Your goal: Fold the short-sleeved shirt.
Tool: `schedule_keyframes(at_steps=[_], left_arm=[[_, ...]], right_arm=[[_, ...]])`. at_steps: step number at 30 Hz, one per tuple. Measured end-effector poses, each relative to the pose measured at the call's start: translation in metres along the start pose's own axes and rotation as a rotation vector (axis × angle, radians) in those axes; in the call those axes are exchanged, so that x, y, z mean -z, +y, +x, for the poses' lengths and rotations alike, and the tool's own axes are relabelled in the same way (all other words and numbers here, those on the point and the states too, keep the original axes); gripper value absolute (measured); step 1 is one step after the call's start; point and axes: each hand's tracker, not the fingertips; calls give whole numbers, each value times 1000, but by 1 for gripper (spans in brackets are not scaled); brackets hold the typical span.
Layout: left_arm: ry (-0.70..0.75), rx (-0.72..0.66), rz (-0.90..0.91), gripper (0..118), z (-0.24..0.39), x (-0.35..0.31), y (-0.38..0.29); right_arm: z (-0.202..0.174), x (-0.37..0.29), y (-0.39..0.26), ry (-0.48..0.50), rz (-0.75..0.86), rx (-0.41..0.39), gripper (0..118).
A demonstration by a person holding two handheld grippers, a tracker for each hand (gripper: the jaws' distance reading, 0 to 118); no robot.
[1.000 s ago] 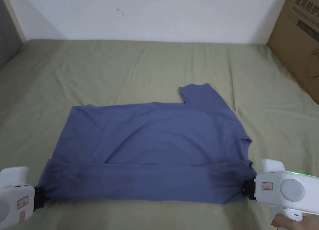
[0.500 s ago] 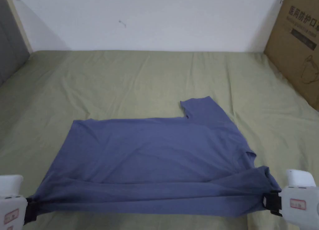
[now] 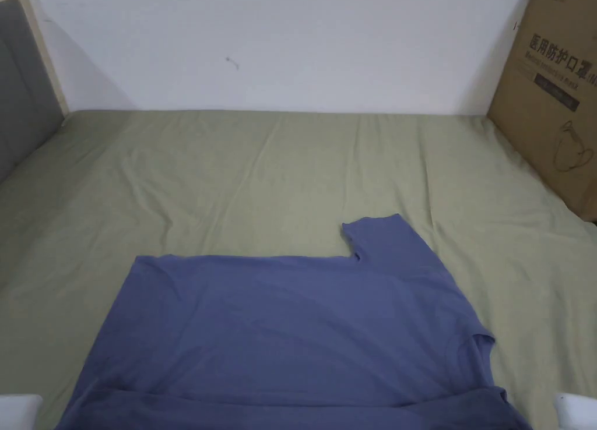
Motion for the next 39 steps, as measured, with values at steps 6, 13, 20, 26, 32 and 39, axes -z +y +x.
schedule_keyframes(at_steps=[6, 13, 20, 26, 32, 39], left_arm=[[-62, -64, 114, 88, 3, -27, 26], [-119, -21, 139, 0, 37, -10, 63], [-157, -26, 114, 0, 55, 16, 92], [-149, 0, 94, 0, 63, 35, 119], [-136, -33, 63, 0, 61, 51, 133], [-121, -59, 52, 0, 56, 55, 142]], right_arm=[[-2, -14, 40, 90, 94, 49, 62], [-34, 15, 84, 134, 89, -18, 0], [-46, 56, 124, 153, 80, 32, 0], [-51, 94, 223, 121, 128, -52, 68], [-50, 159, 298, 106, 66, -48, 68], [-51, 209, 302, 89, -60, -82, 65]])
